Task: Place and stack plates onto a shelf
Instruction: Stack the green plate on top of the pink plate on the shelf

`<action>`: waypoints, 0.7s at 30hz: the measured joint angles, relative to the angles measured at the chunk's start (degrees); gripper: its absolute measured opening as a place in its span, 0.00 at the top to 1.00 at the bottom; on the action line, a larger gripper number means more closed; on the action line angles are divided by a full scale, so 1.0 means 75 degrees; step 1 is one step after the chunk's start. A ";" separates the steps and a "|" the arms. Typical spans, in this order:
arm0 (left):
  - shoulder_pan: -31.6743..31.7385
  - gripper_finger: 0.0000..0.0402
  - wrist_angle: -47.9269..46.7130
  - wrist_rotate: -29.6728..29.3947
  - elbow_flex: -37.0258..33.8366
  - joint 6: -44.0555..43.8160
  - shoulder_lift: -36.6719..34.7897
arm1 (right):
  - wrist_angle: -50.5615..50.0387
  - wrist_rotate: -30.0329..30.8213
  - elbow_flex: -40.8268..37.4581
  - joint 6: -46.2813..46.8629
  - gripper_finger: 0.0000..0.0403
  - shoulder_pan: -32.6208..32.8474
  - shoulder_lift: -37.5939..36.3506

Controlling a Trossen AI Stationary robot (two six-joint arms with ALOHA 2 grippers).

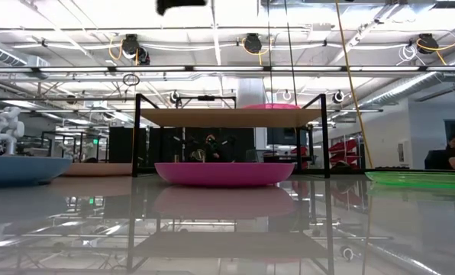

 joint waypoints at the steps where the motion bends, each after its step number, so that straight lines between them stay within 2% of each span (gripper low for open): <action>1: -0.0131 0.66 0.0341 -0.0219 -0.0569 -0.0160 -0.0341 | 0.0003 -0.0033 -0.0001 0.0087 0.71 0.0010 0.0072; 5: -0.0501 0.66 0.2408 -0.0351 -0.3012 -0.1145 -0.1401 | 0.0059 -0.0035 0.0002 0.0274 0.71 0.0053 0.0508; 8: -0.0610 0.66 0.4469 -0.0357 -0.4725 -0.1469 -0.1705 | 0.0241 -0.0031 0.0005 0.0109 0.71 0.0042 0.0983; 11: -0.0613 0.66 0.6490 -0.0359 -0.5927 -0.1492 -0.1794 | 0.0125 -0.0006 0.0230 0.0213 0.71 -0.0022 0.1515; 13: -0.0605 0.66 0.7207 -0.0359 -0.6482 -0.1492 -0.1775 | -0.0517 0.0002 0.0674 0.0646 0.71 -0.0022 0.1973; 16: -0.0537 0.66 0.7880 -0.0359 -0.6830 -0.1363 -0.1786 | -0.1853 0.0003 0.1469 0.0778 0.71 0.0051 0.2737; 21: -0.0465 0.66 0.7862 -0.0207 -0.6850 -0.1173 -0.1785 | -0.3795 -0.0003 0.2145 0.0979 0.71 0.0098 0.3753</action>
